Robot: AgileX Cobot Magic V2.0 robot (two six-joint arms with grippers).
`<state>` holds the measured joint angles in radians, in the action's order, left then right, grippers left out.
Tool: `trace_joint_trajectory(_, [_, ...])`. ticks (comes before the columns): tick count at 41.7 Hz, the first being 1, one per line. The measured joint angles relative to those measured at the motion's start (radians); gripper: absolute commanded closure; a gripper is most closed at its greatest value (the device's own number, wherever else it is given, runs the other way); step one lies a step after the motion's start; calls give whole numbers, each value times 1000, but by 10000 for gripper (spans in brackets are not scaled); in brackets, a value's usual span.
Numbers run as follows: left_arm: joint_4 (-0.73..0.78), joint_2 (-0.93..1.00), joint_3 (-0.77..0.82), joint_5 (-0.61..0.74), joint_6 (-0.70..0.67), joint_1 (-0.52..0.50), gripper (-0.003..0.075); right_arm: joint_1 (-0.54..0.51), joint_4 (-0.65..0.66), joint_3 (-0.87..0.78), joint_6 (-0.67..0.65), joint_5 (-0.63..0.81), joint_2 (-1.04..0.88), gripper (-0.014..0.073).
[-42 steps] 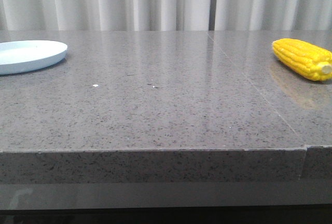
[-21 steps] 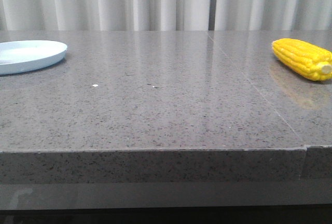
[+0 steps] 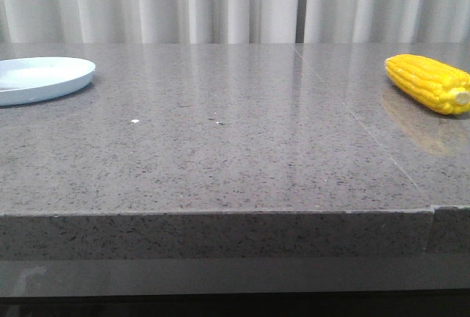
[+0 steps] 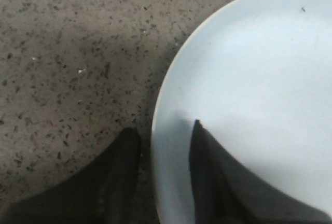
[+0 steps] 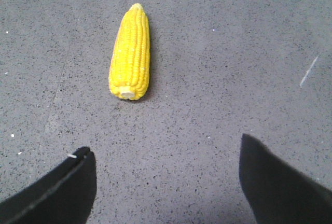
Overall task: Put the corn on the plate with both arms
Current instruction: 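Lift the plate with the left gripper and carry it toward table center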
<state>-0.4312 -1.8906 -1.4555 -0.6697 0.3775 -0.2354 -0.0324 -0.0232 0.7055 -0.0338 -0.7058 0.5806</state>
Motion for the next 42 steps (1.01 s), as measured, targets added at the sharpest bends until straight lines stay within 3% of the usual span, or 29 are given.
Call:
trace_joint_trajectory(4, [0,0,0,0,0,1,740,0,0,0,0,0,0,-1])
trace_joint_trajectory(27, [-43,56,-43,-46,0,15,740,0,0,0,0,0,0,-1])
trace_joint_trajectory(42, [-59,97,-150,-112,2,210,741,0,0,0,0,0,0,-1])
